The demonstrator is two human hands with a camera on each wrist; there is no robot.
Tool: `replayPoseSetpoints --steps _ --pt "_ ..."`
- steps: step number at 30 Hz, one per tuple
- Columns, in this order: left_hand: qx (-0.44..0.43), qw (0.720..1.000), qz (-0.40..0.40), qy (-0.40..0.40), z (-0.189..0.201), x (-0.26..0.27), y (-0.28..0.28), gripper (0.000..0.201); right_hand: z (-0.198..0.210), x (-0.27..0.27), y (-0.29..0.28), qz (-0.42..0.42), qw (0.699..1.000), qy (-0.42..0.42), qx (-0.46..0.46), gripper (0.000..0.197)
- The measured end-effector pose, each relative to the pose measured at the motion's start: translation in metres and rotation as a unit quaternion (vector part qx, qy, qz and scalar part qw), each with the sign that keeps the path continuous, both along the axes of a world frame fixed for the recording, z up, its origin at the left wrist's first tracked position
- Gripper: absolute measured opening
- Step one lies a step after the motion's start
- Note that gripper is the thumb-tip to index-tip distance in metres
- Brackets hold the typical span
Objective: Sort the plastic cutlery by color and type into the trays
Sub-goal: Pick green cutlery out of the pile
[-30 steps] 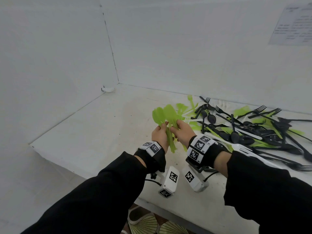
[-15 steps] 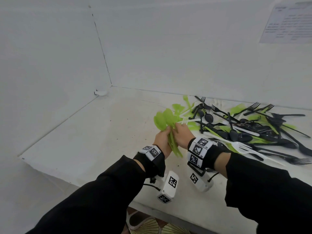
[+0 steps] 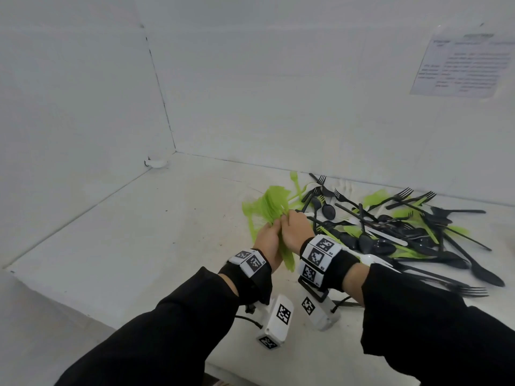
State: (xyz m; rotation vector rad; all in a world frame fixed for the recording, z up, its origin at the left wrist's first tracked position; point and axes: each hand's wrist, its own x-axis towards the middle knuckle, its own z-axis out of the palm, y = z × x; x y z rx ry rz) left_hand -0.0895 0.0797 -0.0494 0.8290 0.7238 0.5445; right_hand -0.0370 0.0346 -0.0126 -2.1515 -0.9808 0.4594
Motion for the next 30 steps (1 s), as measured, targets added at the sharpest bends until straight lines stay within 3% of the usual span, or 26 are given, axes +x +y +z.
replayPoseSetpoints --steps 3,7,13,17,22,24,27,30 --pt "-0.017 1.000 0.001 0.008 0.003 0.007 -0.005 0.041 -0.002 0.006 -0.004 0.000 1.000 0.022 -0.016 0.036" --pt "-0.020 0.999 -0.002 0.028 -0.001 0.015 -0.011 0.039 -0.002 0.009 -0.011 0.017 0.999 0.027 -0.043 0.041" --pt "0.069 0.995 0.019 0.066 0.002 0.023 -0.023 0.037 0.007 0.017 -0.023 0.047 0.998 -0.031 -0.027 0.037" --pt "-0.007 0.998 0.055 0.024 -0.002 0.029 -0.027 0.041 0.000 0.031 -0.028 0.026 0.999 -0.038 0.014 0.025" --pt "-0.048 0.998 0.044 -0.012 -0.001 0.033 -0.037 0.044 -0.003 0.042 -0.042 -0.001 0.996 0.025 0.084 0.021" --pt "-0.047 0.998 0.036 -0.014 -0.001 0.035 -0.039 0.045 -0.004 0.045 -0.045 -0.005 0.994 0.046 0.102 0.008" --pt "-0.041 0.999 0.034 -0.005 0.002 0.037 -0.043 0.045 -0.006 0.049 -0.047 0.002 0.993 0.063 0.104 0.025" --pt "-0.016 0.998 0.064 0.011 -0.002 0.039 -0.043 0.039 -0.006 0.052 -0.048 0.003 0.991 0.083 0.108 0.024"
